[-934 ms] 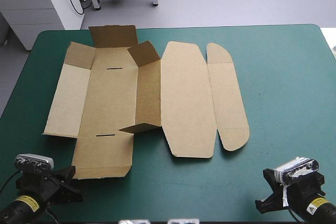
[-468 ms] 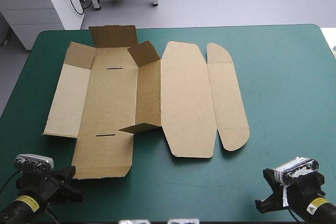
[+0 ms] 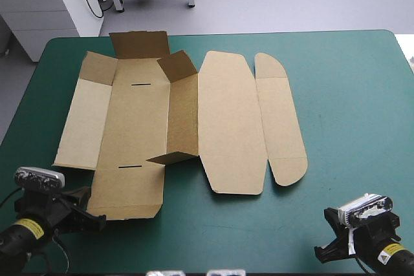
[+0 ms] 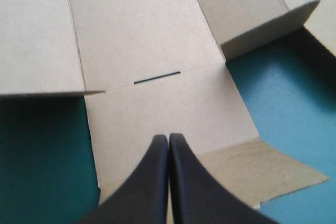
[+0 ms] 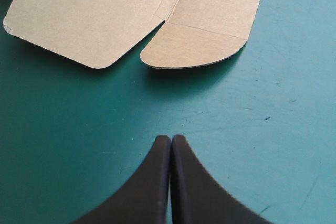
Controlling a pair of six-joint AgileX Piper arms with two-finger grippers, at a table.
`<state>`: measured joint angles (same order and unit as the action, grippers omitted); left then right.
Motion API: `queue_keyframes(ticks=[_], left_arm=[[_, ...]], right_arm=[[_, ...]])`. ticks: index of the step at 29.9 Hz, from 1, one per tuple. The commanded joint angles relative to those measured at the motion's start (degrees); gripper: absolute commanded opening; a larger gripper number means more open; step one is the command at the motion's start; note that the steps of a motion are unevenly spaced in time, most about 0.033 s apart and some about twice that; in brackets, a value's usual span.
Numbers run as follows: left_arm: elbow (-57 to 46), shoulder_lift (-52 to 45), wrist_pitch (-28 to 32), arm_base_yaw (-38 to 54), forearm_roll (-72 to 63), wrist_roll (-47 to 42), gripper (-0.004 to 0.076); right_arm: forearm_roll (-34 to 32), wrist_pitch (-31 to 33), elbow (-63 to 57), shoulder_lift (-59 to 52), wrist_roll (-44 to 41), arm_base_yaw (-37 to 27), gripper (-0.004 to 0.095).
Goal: Fold the box
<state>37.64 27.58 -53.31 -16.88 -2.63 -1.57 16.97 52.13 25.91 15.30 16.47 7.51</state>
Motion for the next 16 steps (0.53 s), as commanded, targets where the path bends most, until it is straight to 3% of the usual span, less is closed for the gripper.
queue_keyframes(ticks=[1, 11, 16], left_arm=[[7.50, 7.24, 3.31, -0.27, 1.64, 0.64, 0.0018], [22.56, 28.41, 3.53, 0.30, 5.65, 6.25, 0.0018], [26.73, 36.65, 3.53, 5.80, -1.14, 13.26, 0.0018]], right_arm=[[0.73, -3.59, 1.57, 1.00, 0.12, 0.12, -0.0014], [0.73, -3.59, 1.57, 1.00, 0.12, 0.12, -0.0014], [0.73, -3.59, 1.57, 1.00, 0.12, 0.12, -0.0014]])
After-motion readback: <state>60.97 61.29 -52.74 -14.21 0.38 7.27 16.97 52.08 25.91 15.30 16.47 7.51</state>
